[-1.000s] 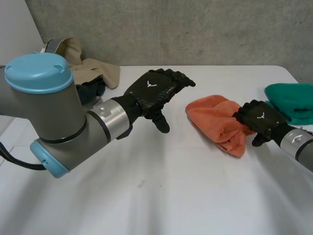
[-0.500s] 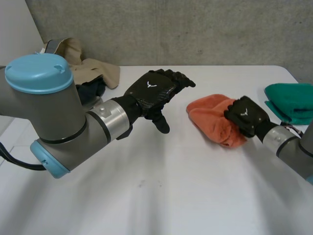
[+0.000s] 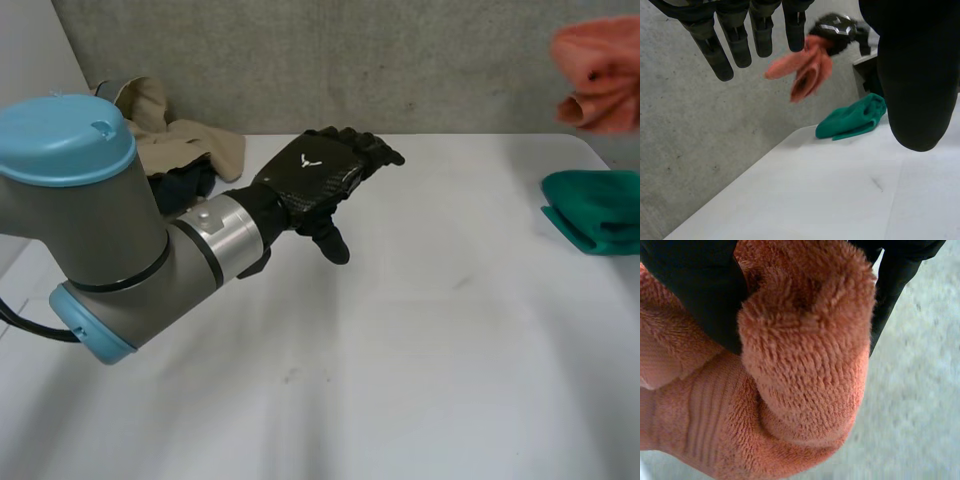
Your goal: Fold the laundry.
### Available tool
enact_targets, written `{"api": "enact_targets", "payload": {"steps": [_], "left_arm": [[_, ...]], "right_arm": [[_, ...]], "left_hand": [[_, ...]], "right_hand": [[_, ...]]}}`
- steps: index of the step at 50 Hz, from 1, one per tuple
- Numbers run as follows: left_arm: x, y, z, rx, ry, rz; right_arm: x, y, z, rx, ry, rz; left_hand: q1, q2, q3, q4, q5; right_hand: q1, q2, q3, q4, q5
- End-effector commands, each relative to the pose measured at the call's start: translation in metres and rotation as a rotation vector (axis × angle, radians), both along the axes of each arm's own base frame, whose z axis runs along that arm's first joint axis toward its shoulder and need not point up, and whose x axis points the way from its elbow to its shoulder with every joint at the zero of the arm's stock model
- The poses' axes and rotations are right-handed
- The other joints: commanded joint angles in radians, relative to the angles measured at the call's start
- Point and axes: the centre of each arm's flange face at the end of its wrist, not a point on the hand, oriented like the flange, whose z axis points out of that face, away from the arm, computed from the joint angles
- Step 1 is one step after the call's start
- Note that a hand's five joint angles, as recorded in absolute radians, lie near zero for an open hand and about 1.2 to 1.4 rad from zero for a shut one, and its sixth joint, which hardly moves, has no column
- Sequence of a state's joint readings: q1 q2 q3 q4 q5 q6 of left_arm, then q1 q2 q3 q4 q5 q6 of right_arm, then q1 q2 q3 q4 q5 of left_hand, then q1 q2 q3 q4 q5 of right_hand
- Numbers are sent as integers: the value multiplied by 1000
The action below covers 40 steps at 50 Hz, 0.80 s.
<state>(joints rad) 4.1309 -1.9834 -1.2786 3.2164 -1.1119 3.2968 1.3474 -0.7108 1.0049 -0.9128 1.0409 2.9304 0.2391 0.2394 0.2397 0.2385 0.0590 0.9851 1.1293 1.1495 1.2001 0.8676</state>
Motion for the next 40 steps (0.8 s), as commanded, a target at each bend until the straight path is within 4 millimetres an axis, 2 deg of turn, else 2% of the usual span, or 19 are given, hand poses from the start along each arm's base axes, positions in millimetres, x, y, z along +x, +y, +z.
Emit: {"api": "enact_targets", "payload": {"steps": [1, 5, 11, 18, 19, 20, 21, 22, 27, 28, 32, 35, 39, 40], "left_arm": [[-1, 5, -7, 16, -14, -9], [-3, 8, -9, 22, -18, -12], [-4, 10, -10, 24, -20, -12], [-6, 13, -8, 18, -16, -21], [-6, 14, -7, 16, -15, -21], [-6, 14, -7, 16, -15, -21], [-6, 14, -6, 15, -14, -21], [-6, 14, -6, 15, -14, -23], [-8, 18, -5, 13, -13, -32], [-9, 19, -5, 13, -13, -35], [-10, 24, -1, 4, -5, -47], [-10, 26, 5, -7, 3, -49], [-7, 28, 19, -37, 28, -46], [-6, 28, 25, -51, 39, -43]], "right_arm": [[-57, -9, -97, 185, 26, 52], [-70, -5, -133, 225, 27, 92], [-91, 1, -144, 263, 9, 97], [-111, 9, -121, 267, 11, 113], [-114, 11, -117, 268, 12, 110], [-115, 13, -113, 276, 4, 104], [-115, 15, -110, 279, -1, 99], [-116, 16, -107, 284, -10, 93], [-135, 32, -88, 366, -93, 10], [-145, 39, -82, 408, -120, -19], [-161, 57, -72, 513, -137, -102], [-174, 70, -63, 546, -74, -201], [-201, 87, -38, 574, 92, -480], [-206, 91, -26, 575, 167, -591]], "left_hand": [[1, 1, 0, 1, 6], [1, 1, 0, 1, 6], [1, 1, 0, 1, 6], [1, 1, 0, 1, 6], [1, 1, 0, 1, 6], [1, 1, 0, 1, 6], [1, 1, 0, 1, 6], [1, 1, 0, 1, 6], [1, 1, 0, 1, 6], [1, 1, 0, 1, 6], [1, 1, 0, 1, 6], [-2, -2, -3, -1, 3], [-2, -2, -3, -1, 3], [-2, -2, -3, -1, 3]], "right_hand": [[411, 267, 247, 196, 354], [411, 267, 247, 196, 354], [411, 267, 247, 196, 354], [411, 267, 247, 196, 354], [104, -40, -60, -111, 47], [-457, -601, -621, -672, -514], [-716, -860, -880, -931, -773], [-811, -955, -975, -1026, -868], [-811, -955, -975, -1026, -868], [-811, -955, -975, -1026, -868], [-811, -955, -975, -1026, -868], [-811, -955, -975, -1026, -868], [-811, -955, -975, -1026, -868], [-811, -955, -975, -1026, -868]]}}
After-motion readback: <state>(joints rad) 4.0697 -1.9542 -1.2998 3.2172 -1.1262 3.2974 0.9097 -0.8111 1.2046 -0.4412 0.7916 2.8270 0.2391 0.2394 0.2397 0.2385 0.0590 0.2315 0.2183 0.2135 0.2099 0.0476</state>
